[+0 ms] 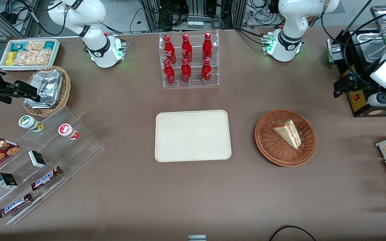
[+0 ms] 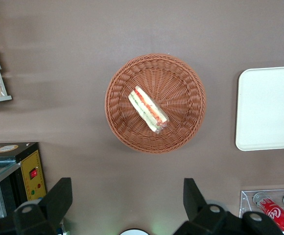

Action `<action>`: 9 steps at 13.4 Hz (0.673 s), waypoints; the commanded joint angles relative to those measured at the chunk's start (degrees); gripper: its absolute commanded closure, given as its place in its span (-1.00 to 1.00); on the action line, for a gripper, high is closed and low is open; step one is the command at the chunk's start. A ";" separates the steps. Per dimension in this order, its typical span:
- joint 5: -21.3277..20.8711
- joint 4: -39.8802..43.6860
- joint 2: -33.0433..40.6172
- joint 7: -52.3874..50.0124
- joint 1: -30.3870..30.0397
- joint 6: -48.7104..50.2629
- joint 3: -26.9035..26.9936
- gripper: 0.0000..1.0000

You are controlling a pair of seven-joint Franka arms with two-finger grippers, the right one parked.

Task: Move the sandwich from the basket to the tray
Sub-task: 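Move the left gripper over the sandwich in the wicker basket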

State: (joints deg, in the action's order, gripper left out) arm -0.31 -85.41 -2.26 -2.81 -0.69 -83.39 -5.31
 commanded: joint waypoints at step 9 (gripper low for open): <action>-3.21 -23.80 4.89 -13.23 -0.01 -21.94 -1.10 -1.00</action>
State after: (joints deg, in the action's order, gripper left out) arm -2.70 -99.39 -1.40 -9.05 -0.67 -97.25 -5.70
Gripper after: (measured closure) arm 0.000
